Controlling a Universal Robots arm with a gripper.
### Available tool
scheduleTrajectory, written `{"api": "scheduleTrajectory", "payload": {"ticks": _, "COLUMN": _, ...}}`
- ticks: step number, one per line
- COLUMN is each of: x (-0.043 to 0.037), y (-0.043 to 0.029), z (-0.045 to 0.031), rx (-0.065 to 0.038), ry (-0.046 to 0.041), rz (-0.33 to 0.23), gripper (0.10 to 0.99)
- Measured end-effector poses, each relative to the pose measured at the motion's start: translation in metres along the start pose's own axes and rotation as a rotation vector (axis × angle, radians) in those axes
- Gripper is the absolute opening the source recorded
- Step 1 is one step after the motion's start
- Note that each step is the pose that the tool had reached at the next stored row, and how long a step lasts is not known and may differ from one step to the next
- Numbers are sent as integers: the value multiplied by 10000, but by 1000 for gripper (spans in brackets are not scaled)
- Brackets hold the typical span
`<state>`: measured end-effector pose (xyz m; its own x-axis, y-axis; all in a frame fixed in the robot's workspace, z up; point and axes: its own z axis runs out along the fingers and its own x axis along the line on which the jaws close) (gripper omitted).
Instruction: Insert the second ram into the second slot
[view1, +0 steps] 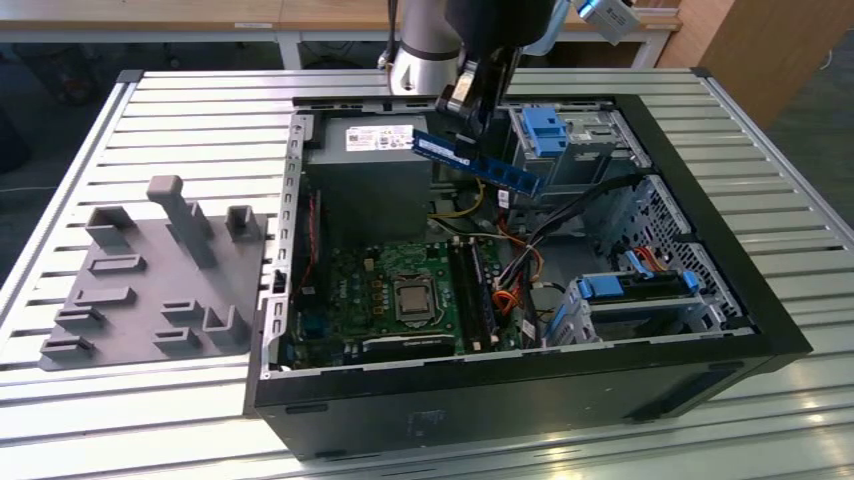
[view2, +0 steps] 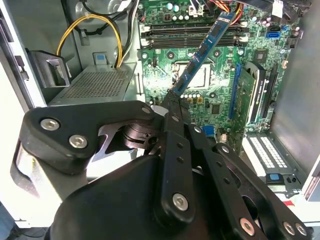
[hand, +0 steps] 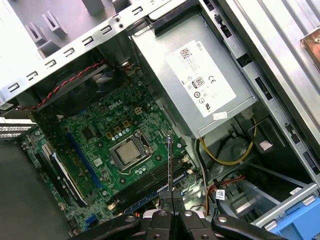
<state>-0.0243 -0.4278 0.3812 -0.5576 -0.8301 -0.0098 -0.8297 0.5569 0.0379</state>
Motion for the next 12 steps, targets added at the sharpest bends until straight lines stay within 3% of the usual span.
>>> {"api": "scheduleTrajectory", "payload": {"ticks": 12, "x": 0, "y": 0, "z": 0, "rx": 3, "ry": -10, "rz": 274, "gripper": 114}}
